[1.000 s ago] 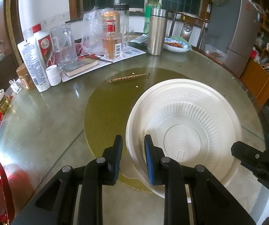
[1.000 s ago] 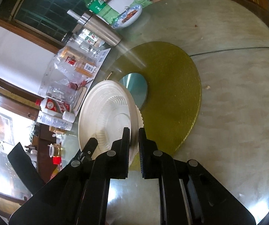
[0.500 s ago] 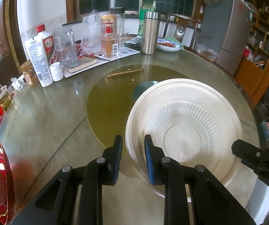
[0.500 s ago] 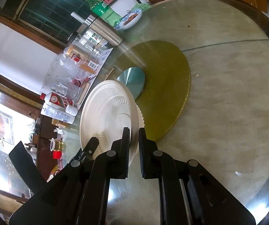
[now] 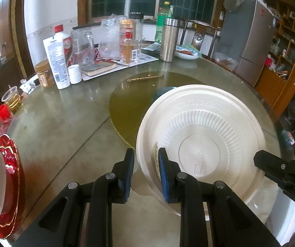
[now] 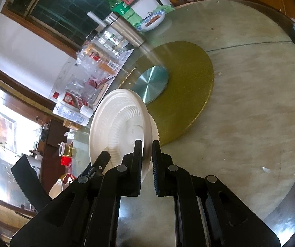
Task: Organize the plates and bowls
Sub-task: 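Lift the white strainer bowl and carry it to the red plate stack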
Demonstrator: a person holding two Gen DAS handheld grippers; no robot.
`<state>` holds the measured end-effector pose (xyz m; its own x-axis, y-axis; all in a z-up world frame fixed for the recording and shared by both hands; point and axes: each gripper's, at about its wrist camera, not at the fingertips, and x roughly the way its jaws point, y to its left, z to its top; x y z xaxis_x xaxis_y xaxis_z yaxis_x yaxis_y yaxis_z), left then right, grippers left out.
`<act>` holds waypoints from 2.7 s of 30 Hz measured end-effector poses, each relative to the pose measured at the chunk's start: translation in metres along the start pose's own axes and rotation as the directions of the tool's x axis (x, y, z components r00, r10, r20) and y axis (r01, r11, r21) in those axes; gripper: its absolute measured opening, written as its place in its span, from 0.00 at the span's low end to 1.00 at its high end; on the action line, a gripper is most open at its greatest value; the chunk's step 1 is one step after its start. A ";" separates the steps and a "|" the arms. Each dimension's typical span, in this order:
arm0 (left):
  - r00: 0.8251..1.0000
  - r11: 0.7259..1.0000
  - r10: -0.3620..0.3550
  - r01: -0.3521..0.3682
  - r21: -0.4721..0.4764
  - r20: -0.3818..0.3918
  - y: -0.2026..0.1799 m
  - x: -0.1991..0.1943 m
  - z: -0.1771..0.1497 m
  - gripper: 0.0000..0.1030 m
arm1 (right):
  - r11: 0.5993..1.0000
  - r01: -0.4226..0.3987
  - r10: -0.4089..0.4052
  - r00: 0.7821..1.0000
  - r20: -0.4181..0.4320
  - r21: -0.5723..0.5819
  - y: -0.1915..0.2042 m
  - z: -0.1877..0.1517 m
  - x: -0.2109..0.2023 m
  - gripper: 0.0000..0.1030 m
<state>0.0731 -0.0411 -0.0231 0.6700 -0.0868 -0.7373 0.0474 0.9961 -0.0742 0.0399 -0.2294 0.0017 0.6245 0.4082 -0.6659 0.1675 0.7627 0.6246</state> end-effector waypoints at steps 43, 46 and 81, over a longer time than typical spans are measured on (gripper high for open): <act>0.992 0.993 0.062 -0.051 -0.106 0.112 0.070 -0.063 -0.003 0.22 | 0.979 -0.099 0.092 0.995 -0.043 -0.177 0.082 -0.024 0.007 0.08; 0.990 0.991 0.073 -0.058 -0.117 0.124 0.078 -0.069 -0.002 0.22 | 0.974 -0.111 0.103 0.993 -0.050 -0.196 0.092 -0.026 0.008 0.08; 0.949 0.936 0.257 -0.198 -0.292 0.183 0.186 -0.138 -0.014 0.21 | 0.891 -0.295 0.223 0.946 -0.234 -0.346 0.213 -0.078 0.059 0.08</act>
<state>-0.0207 0.1563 0.0551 0.7832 0.1768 -0.5962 -0.3042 0.9451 -0.1194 0.0529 -0.0033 0.0638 0.4503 0.6734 -0.5864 -0.2993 0.7325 0.6114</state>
